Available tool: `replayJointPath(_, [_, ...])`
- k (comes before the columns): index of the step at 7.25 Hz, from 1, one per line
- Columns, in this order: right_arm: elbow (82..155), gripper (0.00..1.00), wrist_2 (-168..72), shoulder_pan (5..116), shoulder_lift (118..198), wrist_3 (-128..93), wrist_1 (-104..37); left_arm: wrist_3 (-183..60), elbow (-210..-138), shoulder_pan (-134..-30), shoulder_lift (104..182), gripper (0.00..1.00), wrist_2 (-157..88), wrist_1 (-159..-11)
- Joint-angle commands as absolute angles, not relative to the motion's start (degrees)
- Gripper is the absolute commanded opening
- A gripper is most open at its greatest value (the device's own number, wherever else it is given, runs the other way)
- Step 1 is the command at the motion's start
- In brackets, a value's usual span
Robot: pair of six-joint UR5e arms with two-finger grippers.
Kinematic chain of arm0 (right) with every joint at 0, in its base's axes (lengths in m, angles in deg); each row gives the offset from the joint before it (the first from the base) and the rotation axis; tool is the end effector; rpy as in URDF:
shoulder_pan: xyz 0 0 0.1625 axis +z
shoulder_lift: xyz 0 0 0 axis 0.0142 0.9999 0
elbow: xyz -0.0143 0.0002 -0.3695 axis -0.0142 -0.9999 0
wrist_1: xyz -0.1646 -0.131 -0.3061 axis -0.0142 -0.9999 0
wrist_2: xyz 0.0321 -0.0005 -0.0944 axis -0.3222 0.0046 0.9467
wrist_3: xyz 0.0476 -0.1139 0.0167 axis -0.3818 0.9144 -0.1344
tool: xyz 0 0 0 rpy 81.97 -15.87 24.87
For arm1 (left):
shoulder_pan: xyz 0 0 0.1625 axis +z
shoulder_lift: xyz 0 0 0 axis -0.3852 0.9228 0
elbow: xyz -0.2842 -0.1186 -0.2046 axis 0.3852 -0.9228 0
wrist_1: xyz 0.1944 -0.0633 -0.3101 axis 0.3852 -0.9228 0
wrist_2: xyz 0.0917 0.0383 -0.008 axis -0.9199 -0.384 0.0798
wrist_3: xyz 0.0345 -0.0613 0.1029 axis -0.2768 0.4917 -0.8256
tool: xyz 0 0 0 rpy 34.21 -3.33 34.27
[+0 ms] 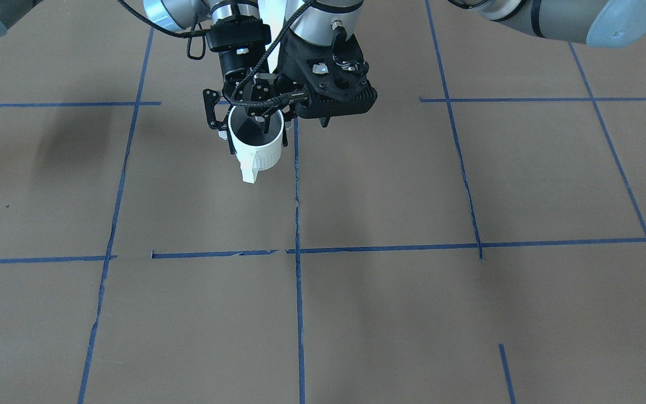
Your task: Left arm hands cup to right arm to dump lemon
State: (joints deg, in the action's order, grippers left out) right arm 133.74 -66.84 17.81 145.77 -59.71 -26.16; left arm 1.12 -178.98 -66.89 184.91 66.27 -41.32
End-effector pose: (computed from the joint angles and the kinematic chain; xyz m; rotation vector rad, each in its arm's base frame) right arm -0.4419 -0.3710 0.1443 1.1245 -0.7508 0.3002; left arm 0.3853 -0.4684 0.0120 -0.0572 0.9941 -0.2568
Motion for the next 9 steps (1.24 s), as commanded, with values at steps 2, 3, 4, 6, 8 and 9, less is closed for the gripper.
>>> replayJointPath(2, [133.7,0.63,-66.7,17.4,145.3,-59.4,-26.4,1.1,-178.9,-66.1,184.8,0.82,66.3,-41.3])
replayJointPath(3, [133.7,0.66,-66.6,17.3,145.3,-59.4,-26.4,1.1,-178.9,-65.9,184.8,0.80,66.3,-41.3])
replayJointPath(4, [133.5,0.67,-66.6,17.3,145.0,-59.0,-26.4,1.2,-178.9,-65.5,184.8,0.79,66.3,-41.2])
replayJointPath(6, [132.9,0.70,-66.0,17.0,144.9,-58.7,-26.4,1.2,-178.9,-65.4,184.8,0.54,66.3,-41.2])
replayJointPath(8, [132.9,0.75,-66.0,16.9,144.9,-58.6,-26.3,1.1,-178.9,-65.5,184.7,0.01,66.3,-41.2])
replayJointPath(9, [133.0,0.77,-66.0,16.9,144.9,-58.5,-26.3,1.2,-179.0,-65.5,184.7,0.00,66.4,-41.0])
